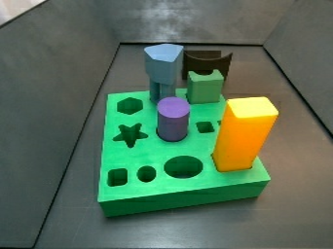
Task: Pick up the square-circle object. Move up. Place the square-circle object on the fixture. Regrasp the square-circle object. Move to above the board. Insert the square-circle object.
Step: Move to above the board.
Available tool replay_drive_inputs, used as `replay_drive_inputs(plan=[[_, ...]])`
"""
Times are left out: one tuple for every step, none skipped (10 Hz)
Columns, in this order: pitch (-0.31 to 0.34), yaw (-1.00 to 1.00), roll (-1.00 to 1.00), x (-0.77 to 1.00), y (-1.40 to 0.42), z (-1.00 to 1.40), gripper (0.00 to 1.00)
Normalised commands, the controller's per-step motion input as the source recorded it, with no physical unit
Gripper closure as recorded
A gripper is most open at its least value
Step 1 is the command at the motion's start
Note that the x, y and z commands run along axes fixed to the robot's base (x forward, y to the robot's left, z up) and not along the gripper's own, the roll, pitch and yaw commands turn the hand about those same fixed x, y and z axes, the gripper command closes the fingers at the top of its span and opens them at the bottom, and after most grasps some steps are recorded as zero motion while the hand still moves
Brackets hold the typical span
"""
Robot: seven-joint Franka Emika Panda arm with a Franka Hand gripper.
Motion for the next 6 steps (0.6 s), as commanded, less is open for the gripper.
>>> replay_drive_inputs(plan=[[-0.151,-0.14,-1.0,-0.55,-1.0,0.18,1.0],[-0.161,-0.14,-1.0,-0.58,-1.0,0.19,1.0],[-0.172,-0.15,-1.0,-0.6,-1.0,0.18,1.0],[-0.171,-0.16,-1.0,-0.61,-1.0,0.18,1.0],[-0.168,-0.18,-1.0,-0.62,-1.0,0.18,1.0],[-0.164,-0.18,-1.0,-0.63,-1.0,0.18,1.0]])
